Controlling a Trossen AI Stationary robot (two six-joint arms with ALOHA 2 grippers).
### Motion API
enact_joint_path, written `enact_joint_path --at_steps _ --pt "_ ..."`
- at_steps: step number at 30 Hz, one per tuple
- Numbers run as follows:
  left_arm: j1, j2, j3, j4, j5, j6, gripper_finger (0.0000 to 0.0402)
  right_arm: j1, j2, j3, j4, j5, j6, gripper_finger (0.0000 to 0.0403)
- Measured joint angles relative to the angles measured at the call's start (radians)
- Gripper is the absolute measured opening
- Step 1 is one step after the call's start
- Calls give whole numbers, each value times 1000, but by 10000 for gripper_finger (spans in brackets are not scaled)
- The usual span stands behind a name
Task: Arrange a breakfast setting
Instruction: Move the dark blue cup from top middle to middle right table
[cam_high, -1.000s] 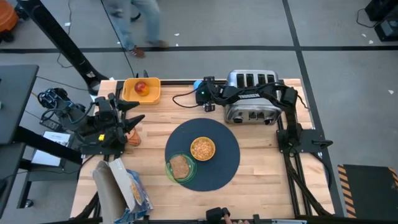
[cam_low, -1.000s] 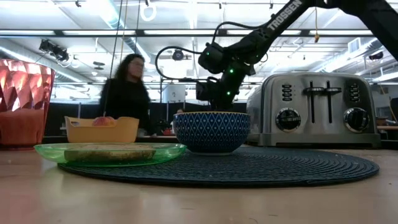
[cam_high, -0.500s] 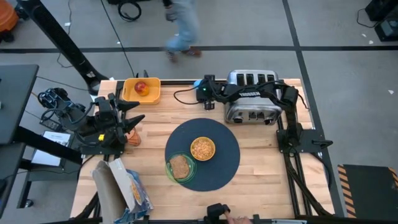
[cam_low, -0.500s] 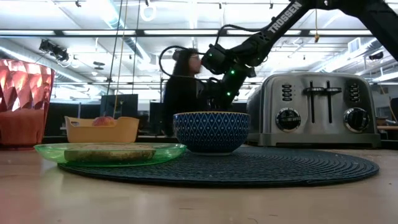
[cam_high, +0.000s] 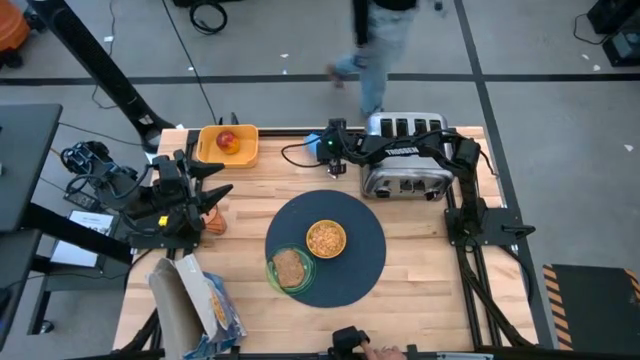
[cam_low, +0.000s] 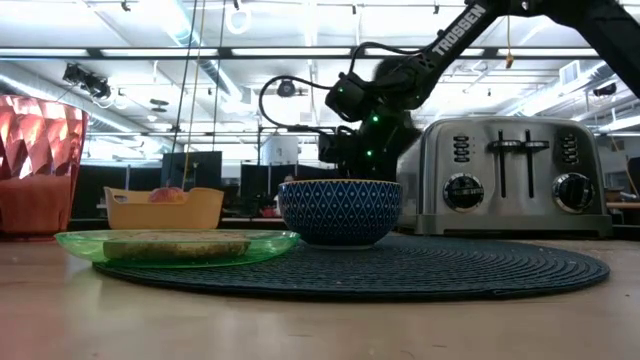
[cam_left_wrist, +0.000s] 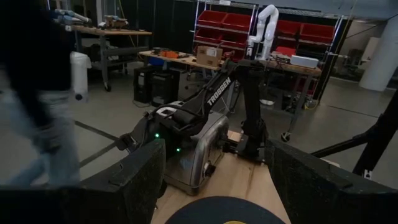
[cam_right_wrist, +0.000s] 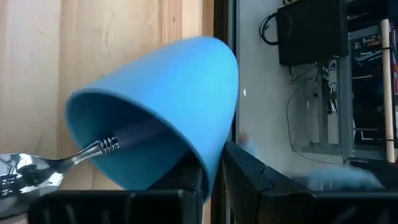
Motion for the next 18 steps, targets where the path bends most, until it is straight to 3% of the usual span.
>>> enact_joint_path --at_steps 18 --pt "0 0 0 9 0 -1 281 1 -5 1 -69 -44 62 18"
